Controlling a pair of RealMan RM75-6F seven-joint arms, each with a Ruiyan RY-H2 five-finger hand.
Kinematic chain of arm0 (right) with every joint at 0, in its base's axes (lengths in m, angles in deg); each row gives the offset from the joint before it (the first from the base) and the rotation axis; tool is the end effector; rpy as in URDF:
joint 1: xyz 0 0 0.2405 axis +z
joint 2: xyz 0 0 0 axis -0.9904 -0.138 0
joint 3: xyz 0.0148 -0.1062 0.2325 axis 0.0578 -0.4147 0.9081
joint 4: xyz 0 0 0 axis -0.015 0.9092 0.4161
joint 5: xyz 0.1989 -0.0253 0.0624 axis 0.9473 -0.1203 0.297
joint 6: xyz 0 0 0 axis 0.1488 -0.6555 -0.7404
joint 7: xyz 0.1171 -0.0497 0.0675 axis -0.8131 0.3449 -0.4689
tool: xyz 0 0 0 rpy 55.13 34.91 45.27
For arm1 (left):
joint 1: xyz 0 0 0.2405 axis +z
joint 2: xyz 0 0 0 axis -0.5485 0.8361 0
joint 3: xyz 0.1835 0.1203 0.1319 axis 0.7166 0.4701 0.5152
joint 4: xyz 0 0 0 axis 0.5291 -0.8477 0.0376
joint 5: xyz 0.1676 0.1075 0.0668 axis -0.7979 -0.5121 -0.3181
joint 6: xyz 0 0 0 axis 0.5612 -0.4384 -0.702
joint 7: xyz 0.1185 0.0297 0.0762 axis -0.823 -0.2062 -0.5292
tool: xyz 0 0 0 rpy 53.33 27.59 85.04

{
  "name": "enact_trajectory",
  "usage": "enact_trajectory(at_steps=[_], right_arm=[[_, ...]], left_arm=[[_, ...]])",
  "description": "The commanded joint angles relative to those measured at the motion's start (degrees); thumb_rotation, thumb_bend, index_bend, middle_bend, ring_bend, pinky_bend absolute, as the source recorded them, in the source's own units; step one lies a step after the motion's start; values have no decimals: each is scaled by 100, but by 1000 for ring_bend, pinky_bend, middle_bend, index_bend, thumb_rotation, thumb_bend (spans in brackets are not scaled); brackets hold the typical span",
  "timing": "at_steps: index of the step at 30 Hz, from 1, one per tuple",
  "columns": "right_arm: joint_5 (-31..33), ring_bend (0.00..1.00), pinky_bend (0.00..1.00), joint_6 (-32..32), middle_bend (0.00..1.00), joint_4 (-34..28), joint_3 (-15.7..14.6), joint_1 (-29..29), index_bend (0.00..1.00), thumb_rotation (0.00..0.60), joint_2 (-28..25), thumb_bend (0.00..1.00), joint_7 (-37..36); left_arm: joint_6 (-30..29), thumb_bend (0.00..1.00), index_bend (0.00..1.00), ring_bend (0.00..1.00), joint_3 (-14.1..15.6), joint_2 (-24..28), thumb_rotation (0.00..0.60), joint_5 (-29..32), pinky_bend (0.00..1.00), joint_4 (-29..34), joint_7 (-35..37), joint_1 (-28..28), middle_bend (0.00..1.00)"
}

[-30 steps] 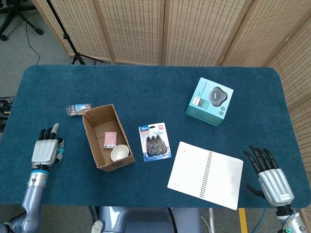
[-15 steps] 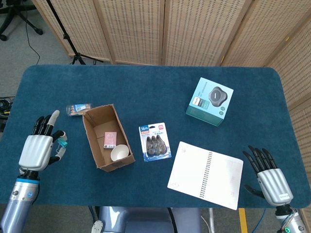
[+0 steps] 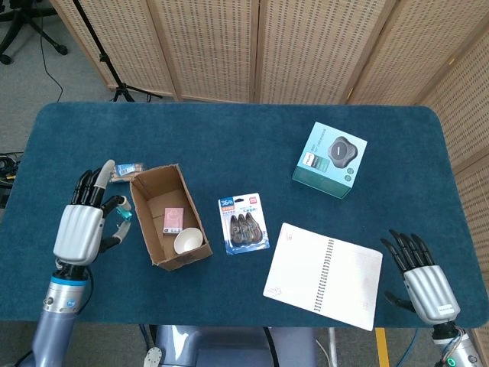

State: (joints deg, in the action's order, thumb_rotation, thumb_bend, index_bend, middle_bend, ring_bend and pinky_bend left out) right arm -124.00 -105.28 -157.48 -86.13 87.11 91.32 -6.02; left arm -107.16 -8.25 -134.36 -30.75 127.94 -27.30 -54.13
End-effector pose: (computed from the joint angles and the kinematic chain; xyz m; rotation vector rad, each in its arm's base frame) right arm -0.2919 -0.1588 0.1296 1.6220 -0.8253 0.9711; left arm -0.1432 0.2453 0.1131 -1.4214 -0.7917 -1.2308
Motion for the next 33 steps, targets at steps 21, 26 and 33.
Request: enact_trajectory(at_steps=[21,26,33], right_arm=[[-18,0,0,-18,0,30,-6,18,19,600,-35,144,-148],[-26,0,0,-48,0,51,-5,12,19,600,-32,144,-190],[-40,0,0,-63,0,59,-6,11,19,600,-30,144,-198]], left_arm=[[249,432,467,0,-398,-1526,600,370,0,-1359,-489,-698,0],[271,372,229,0,-381,-1571,600,417,0,-1346,-505,-715,0],[277,356,194,0,-361,-1531,600,437,0,-1352,-473,-701,0]])
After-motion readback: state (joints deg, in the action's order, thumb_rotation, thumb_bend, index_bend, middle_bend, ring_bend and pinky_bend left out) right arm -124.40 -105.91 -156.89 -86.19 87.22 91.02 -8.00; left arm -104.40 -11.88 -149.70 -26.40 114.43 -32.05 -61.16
